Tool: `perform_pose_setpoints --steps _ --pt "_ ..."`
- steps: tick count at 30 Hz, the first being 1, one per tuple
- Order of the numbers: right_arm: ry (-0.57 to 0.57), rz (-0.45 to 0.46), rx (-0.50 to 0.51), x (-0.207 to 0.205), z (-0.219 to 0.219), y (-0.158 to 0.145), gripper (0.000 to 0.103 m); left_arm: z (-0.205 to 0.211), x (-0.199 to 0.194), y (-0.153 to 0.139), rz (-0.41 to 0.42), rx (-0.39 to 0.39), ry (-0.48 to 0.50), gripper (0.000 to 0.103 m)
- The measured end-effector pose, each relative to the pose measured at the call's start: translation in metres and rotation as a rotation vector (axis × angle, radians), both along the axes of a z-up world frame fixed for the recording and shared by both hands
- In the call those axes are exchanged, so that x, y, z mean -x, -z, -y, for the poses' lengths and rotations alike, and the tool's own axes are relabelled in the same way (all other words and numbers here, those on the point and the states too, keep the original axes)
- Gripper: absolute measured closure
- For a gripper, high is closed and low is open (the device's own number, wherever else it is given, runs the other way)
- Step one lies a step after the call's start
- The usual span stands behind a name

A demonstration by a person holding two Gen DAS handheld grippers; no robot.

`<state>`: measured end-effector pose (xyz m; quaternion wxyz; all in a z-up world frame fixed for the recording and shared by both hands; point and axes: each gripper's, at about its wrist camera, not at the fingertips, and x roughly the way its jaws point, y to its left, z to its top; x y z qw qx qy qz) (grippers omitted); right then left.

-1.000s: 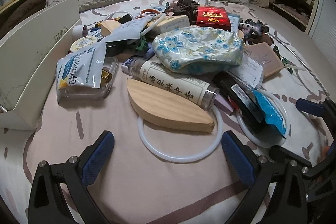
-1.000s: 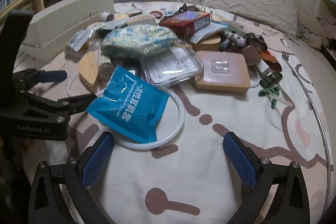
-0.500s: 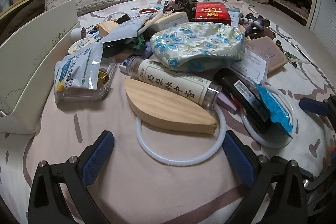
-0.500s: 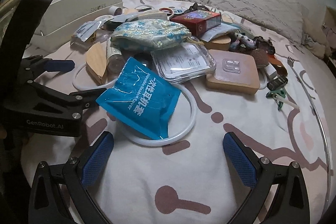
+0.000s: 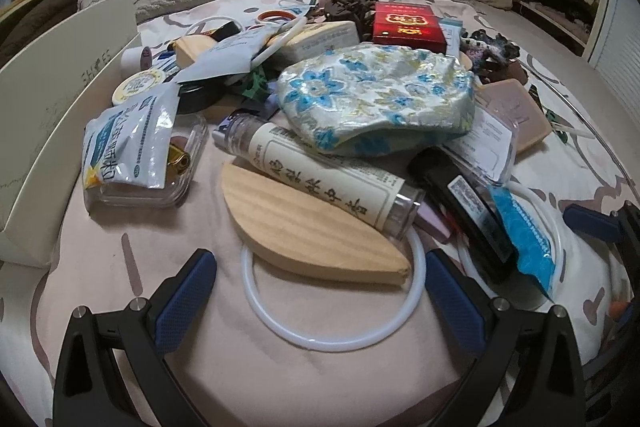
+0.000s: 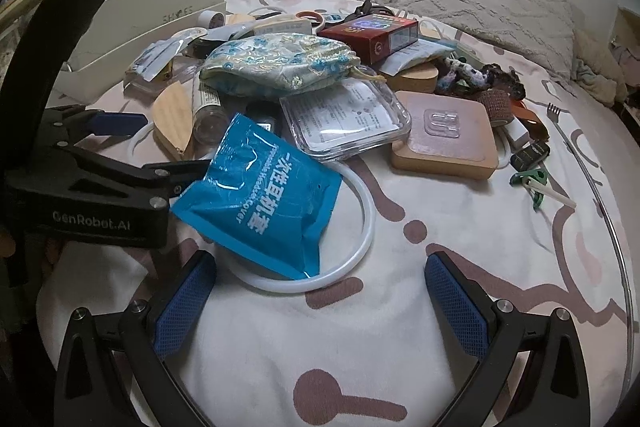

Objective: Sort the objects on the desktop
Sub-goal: 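Lower the right gripper toward the blue packet and white ring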

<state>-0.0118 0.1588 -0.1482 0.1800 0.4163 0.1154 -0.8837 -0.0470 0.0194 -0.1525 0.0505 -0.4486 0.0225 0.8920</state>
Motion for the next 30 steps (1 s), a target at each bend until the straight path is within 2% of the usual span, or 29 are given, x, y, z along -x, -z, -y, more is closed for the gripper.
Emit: perform_pose_setpoints --steps 7,11,14,18,27,30 --pt "0.023 -0.007 0.019 0.006 0.000 -0.001 0.000 -0.005 -0.002 -0.004 -0.012 -0.009 0.034 0.011" --pt "0.027 0.001 0.019 0.012 0.002 -0.002 0.000 0.002 -0.003 -0.006 -0.017 -0.044 0.017 0.018" --pt "0.025 -0.001 0.009 0.014 0.006 -0.003 0.000 0.004 -0.005 -0.007 -0.018 -0.072 0.011 0.018" --pt "0.017 -0.001 0.007 0.017 0.009 -0.004 0.000 0.001 -0.010 -0.008 -0.030 -0.061 0.012 0.018" --pt "0.018 0.005 0.014 0.018 0.007 -0.002 0.000 0.013 -0.027 -0.015 -0.010 -0.127 0.027 0.018" --pt "0.018 0.025 0.015 0.020 0.007 0.002 0.000 0.017 -0.033 -0.017 -0.007 -0.118 0.027 0.018"
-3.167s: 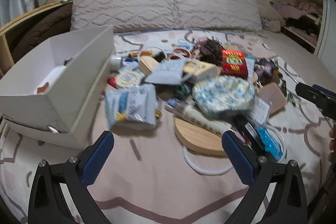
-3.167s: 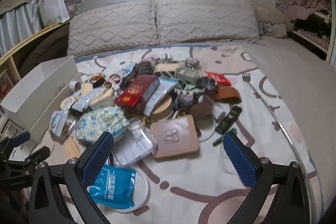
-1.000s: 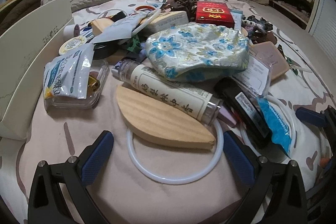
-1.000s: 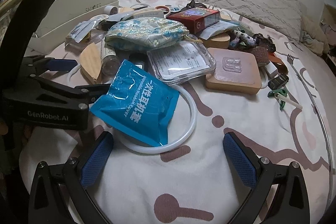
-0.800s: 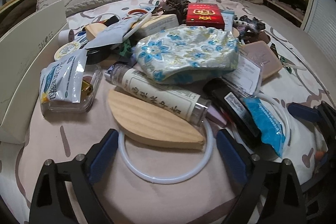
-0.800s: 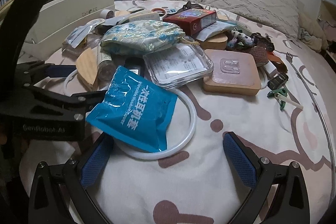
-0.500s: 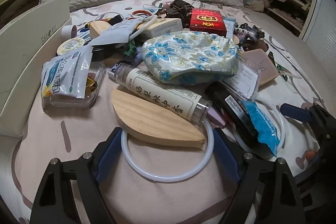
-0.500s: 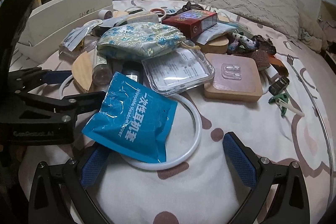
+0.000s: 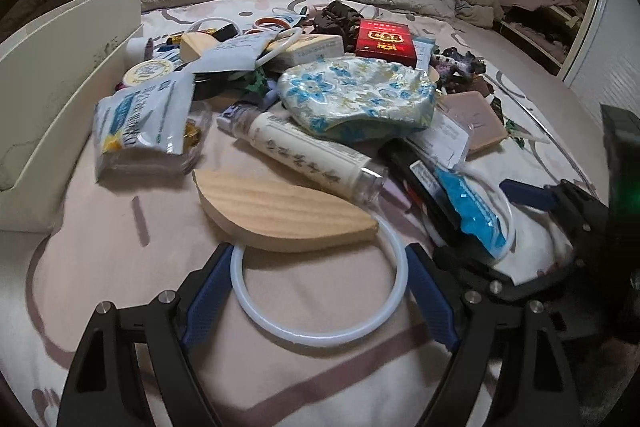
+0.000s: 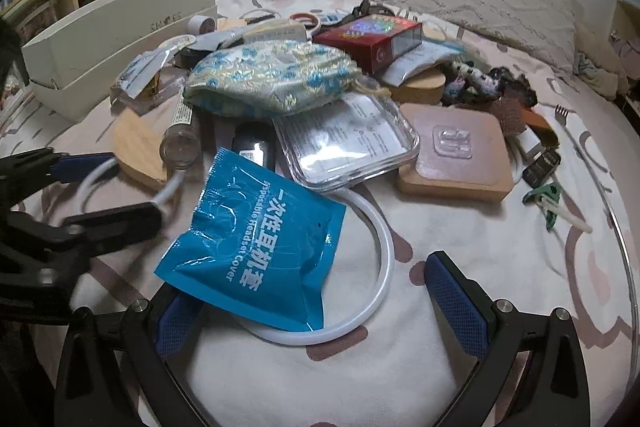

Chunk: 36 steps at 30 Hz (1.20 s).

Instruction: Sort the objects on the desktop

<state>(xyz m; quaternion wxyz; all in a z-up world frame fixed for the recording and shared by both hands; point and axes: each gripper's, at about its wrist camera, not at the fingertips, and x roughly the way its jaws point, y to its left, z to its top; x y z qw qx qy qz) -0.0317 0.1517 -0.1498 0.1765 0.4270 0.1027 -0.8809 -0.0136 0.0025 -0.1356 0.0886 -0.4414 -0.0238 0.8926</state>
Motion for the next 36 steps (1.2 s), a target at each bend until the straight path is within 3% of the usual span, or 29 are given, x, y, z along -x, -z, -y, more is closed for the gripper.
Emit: perform_pose_setpoints --steps 12,17,21,25,36 --pt "0.007 0.030 -0.012 0.000 0.000 0.004 0.000 0.000 -0.015 0.004 -0.011 0.089 0.023 0.018" --pt "0.006 0.034 0.011 0.000 -0.004 0.005 0.000 -0.001 -0.013 0.006 -0.019 0.084 0.014 0.011" --pt "0.013 -0.026 -0.012 -0.008 0.001 0.002 0.000 -0.003 -0.013 0.007 -0.026 0.086 0.005 0.007" --pt "-0.021 -0.094 -0.041 -0.020 0.011 -0.002 0.020 -0.002 -0.012 0.007 -0.023 0.084 -0.010 0.004" --pt "0.005 -0.142 0.049 -0.025 -0.002 -0.013 0.020 0.008 -0.011 0.005 -0.012 0.033 -0.046 0.003"
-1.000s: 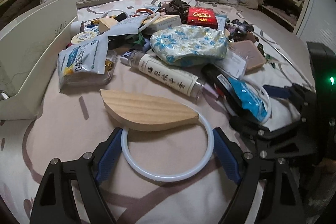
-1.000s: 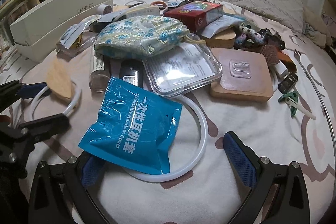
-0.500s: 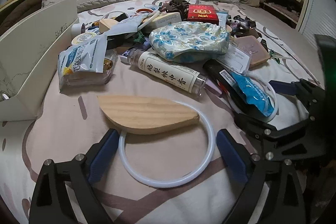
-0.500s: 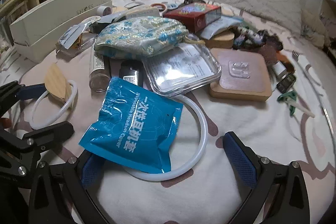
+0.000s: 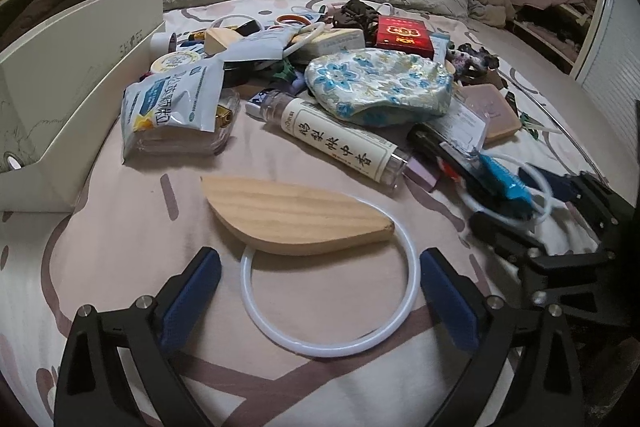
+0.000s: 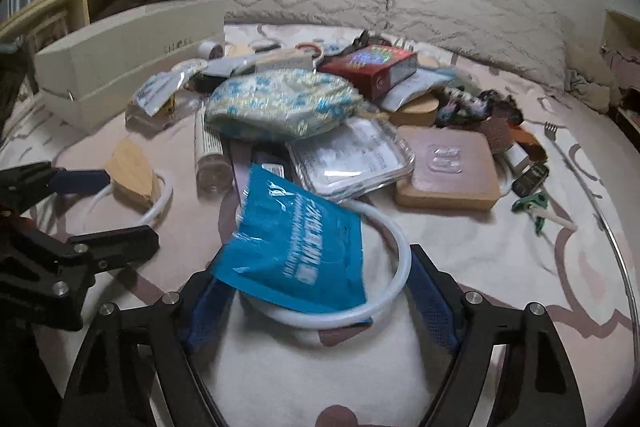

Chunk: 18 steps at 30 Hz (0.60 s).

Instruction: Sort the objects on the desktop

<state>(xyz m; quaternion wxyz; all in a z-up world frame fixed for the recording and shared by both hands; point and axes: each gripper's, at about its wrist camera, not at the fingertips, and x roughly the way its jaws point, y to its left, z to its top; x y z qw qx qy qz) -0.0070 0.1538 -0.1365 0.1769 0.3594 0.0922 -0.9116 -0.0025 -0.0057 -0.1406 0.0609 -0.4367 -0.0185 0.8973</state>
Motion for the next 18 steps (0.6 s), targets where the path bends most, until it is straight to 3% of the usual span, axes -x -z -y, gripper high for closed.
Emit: perform_pose_setpoints --steps 1,2,3,10,12,14,15,18 --pt "0.004 -0.017 0.009 -0.002 -0.002 -0.003 0.021 0.000 0.000 0.000 0.000 0.001 -0.001 0.002" --pt "0.006 -0.030 0.019 -0.004 -0.003 -0.005 0.051 0.000 0.000 0.001 0.000 0.004 -0.001 0.002" --pt "0.016 -0.033 0.023 -0.005 -0.004 -0.006 0.060 -0.001 0.000 0.001 0.000 0.007 -0.002 0.001" --pt "0.029 0.052 0.076 0.006 -0.013 -0.001 0.060 -0.002 -0.001 0.001 -0.001 0.019 -0.002 0.001" --pt "0.023 0.075 0.076 0.007 -0.012 0.002 0.051 -0.002 -0.001 0.002 -0.002 0.023 -0.001 0.001" --pt "0.013 0.075 0.082 0.004 -0.012 0.000 0.008 -0.003 -0.001 0.002 -0.004 0.029 0.001 0.000" --pt "0.011 0.064 0.083 0.001 -0.013 -0.002 0.003 -0.002 -0.001 0.002 -0.004 0.029 0.002 0.000" --pt "-0.001 0.058 0.084 -0.004 -0.016 -0.005 0.003 -0.002 -0.001 0.002 -0.004 0.030 0.002 0.000"
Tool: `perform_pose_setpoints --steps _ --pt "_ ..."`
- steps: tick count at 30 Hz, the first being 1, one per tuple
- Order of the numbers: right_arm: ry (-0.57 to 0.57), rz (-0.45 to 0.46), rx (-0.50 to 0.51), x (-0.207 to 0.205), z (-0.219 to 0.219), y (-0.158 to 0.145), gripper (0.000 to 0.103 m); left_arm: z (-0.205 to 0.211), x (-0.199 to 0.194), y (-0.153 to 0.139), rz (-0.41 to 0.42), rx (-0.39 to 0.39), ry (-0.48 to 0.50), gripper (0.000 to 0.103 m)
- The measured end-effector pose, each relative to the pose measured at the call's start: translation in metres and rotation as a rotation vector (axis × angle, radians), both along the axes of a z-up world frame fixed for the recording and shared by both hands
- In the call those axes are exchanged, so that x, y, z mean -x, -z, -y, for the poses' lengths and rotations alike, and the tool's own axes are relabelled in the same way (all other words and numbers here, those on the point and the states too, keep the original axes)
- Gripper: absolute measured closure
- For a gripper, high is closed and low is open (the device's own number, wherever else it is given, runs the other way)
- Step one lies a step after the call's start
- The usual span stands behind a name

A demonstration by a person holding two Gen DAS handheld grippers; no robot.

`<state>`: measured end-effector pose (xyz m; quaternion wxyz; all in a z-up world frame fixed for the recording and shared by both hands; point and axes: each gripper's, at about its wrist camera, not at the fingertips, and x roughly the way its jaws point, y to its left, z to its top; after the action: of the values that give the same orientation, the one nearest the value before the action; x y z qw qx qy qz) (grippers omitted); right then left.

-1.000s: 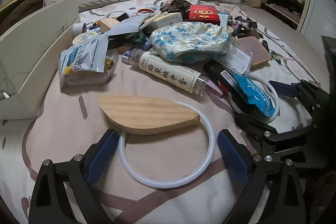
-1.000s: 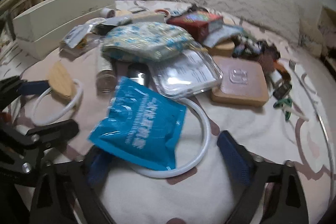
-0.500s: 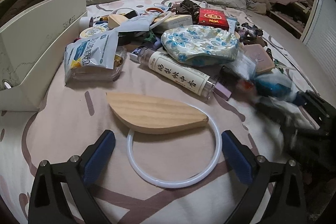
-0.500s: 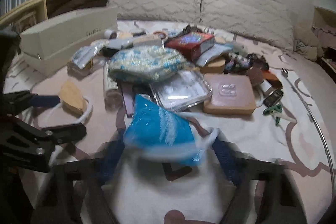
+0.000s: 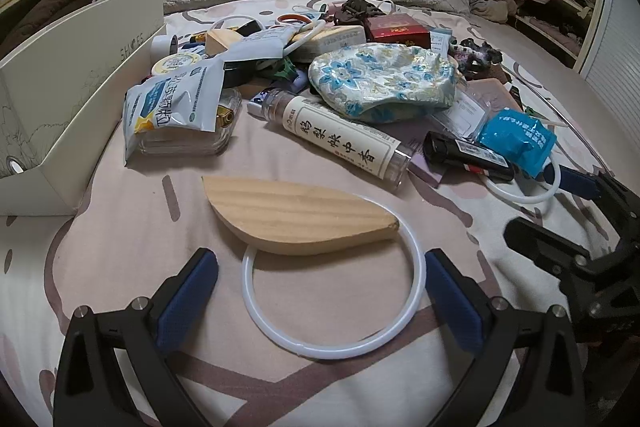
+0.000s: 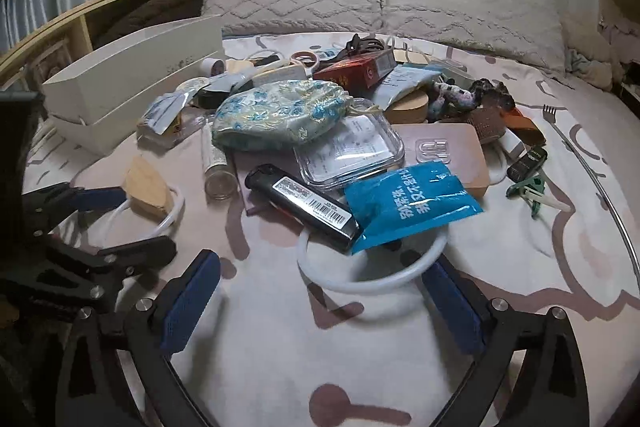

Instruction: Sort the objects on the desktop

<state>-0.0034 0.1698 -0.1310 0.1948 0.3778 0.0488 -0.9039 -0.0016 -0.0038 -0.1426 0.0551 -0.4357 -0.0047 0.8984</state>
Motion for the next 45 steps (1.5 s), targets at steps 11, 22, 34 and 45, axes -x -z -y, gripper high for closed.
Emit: perform_pose_setpoints --steps 11,22,34,45 --pt "0.136 0.058 0.031 0.020 -0.033 -0.004 0.003 0.001 0.002 0.000 -0.013 0.021 -0.008 0.000" --pt "0.015 0.075 -0.190 0.037 0.012 0.010 0.003 0.000 0.005 0.002 -0.019 0.013 -0.015 0.000" --pt "0.013 0.051 -0.144 0.034 0.006 0.009 0.019 0.000 0.004 0.002 -0.021 0.004 -0.017 0.000" --pt "-0.011 0.005 0.032 0.008 -0.007 -0.006 0.019 -0.001 0.004 0.002 -0.024 0.007 -0.017 0.000"
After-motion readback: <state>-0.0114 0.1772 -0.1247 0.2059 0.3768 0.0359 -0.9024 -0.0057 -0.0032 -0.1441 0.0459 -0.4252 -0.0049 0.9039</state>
